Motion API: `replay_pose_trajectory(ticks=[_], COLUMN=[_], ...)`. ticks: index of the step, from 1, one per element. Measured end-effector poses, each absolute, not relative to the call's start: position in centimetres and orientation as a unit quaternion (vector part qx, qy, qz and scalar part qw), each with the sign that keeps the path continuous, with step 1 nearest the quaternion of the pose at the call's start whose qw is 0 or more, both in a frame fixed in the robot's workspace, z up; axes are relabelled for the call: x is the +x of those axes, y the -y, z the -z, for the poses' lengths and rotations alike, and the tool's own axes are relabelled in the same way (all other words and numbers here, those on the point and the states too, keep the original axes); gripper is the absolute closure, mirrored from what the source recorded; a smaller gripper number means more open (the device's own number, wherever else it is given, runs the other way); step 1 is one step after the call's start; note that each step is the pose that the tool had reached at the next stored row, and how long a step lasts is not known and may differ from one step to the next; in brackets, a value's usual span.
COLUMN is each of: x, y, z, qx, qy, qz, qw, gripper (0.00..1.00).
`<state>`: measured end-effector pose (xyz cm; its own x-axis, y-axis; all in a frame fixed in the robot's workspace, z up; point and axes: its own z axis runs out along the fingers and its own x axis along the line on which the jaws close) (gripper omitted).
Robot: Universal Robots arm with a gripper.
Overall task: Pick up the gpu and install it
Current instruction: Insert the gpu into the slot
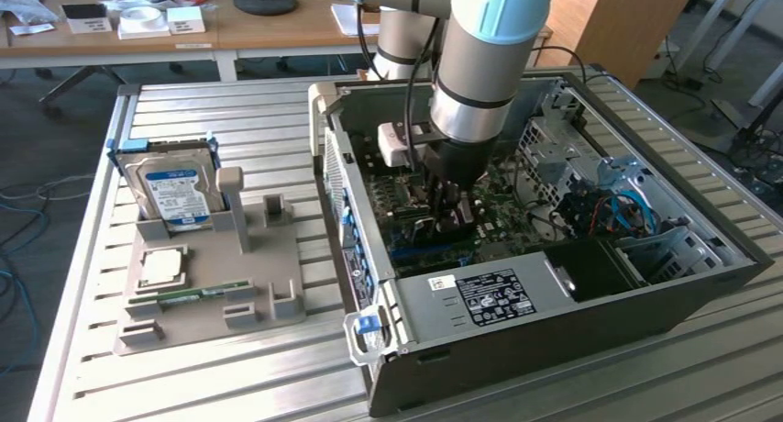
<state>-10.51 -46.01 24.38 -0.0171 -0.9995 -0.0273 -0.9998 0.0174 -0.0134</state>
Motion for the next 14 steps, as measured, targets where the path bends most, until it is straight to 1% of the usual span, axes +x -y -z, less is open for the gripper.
replay_pose_trajectory(ticks=[14], x=[-10.53], y=[46.00], z=[-24.26], qx=[-0.701], qy=[-0.713], qz=[-0.005], qw=[0.014], gripper=[0.73])
